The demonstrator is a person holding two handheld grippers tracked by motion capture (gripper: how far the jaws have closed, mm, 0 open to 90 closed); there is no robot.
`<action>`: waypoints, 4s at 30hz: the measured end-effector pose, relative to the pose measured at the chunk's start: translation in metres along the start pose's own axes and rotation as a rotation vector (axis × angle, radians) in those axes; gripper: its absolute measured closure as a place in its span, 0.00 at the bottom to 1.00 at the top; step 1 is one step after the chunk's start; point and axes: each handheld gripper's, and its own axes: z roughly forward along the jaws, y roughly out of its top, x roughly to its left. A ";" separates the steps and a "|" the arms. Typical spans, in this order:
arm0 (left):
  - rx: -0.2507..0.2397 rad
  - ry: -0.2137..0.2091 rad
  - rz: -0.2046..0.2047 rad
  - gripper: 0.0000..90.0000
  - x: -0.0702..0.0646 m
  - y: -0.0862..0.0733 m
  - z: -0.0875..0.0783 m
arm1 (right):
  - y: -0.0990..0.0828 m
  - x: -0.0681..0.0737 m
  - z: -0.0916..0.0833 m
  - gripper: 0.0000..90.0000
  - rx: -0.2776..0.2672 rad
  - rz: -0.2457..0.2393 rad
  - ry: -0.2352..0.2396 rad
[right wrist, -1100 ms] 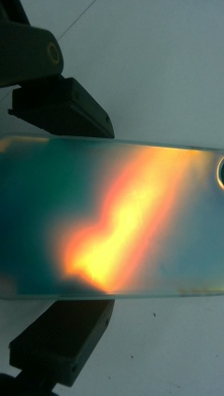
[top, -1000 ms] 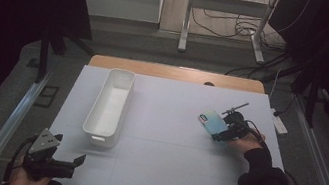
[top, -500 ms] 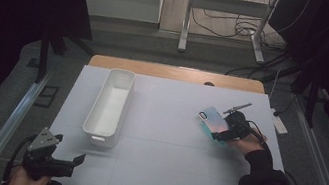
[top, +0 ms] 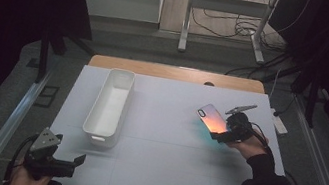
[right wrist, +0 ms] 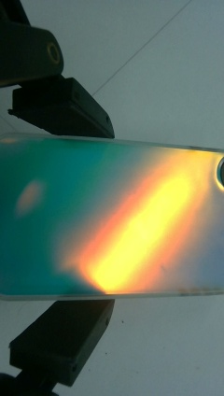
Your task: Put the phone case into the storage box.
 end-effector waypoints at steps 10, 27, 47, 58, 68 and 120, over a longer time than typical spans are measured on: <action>-0.026 -0.040 0.012 0.00 -0.003 0.005 0.004 | -0.001 0.009 -0.017 0.19 -0.066 -0.002 0.027; -0.095 -0.163 0.016 0.00 -0.012 0.026 0.016 | -0.003 0.026 -0.036 0.19 -0.162 -0.014 0.087; -0.137 -0.327 0.141 0.00 -0.033 0.058 0.040 | -0.011 0.048 -0.061 0.19 -0.279 -0.024 0.183; -0.145 -0.385 0.187 0.00 -0.044 0.078 0.054 | -0.015 0.058 -0.067 0.19 -0.302 -0.027 0.212; -0.174 -0.452 0.182 0.00 -0.053 0.091 0.061 | -0.016 0.071 -0.069 0.19 -0.317 -0.041 0.250; -0.176 -0.740 0.267 0.02 -0.101 0.138 0.096 | -0.010 0.116 -0.072 0.19 -0.385 -0.131 0.414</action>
